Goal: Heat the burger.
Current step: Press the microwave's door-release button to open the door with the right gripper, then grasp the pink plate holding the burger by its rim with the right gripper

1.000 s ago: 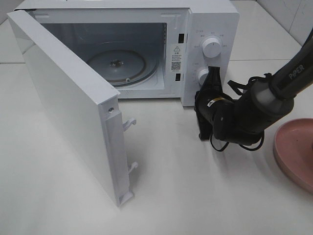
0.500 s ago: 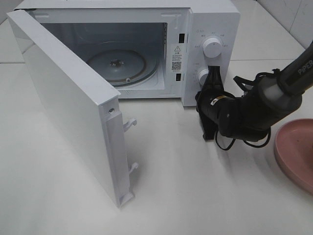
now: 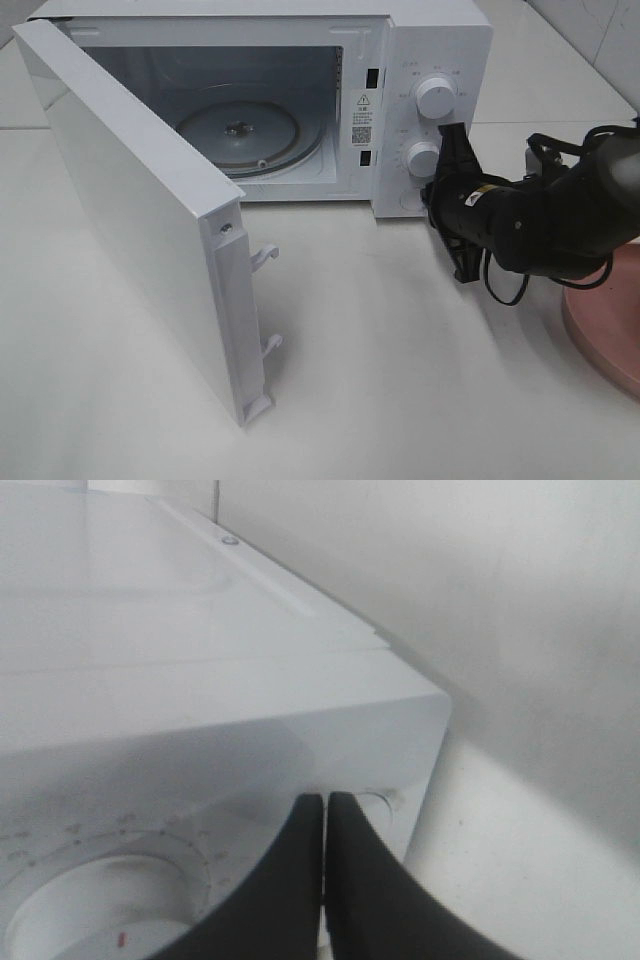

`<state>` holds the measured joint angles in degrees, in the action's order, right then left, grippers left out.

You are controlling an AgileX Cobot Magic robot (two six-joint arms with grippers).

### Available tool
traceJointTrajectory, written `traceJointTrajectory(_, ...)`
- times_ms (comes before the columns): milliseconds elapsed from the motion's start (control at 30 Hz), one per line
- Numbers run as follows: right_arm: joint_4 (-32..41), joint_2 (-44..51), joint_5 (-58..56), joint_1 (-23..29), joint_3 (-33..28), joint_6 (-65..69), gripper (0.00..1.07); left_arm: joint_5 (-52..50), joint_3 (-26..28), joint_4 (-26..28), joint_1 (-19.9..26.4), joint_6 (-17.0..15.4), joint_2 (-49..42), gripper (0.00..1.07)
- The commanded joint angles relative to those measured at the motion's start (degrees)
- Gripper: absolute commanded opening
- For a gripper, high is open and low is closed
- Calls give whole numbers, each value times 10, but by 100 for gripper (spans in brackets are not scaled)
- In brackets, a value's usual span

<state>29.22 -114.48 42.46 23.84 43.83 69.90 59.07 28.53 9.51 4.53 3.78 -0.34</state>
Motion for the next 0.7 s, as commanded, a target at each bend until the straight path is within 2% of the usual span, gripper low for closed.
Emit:
traceJointTrajectory(33,-2,26,-45,-3,-16,-52,0,-1,-1,2,1,-2,-10,100)
traceJointTrajectory(267,-2,80,-125,-3,-30,-159,0,-1,-1,2,1,-2,-10,100)
traceJointTrajectory(333,-2,117,-206,-4,-33,-267,0,-1,-1,2,1,-2,-10,100)
traceJointTrajectory(467,-2,146,-272,-5,-33,-358,0,-1,-1,2,1,-2,-10,100)
traceJointTrajectory(533,-2,170,-341,-5,-33,-451,0,-1,-1,2,1,-2,-10,100)
traceJointTrajectory(700,-5,196,-433,-5,-32,-555,0,-1,-1,2,1,-2,-10,100)
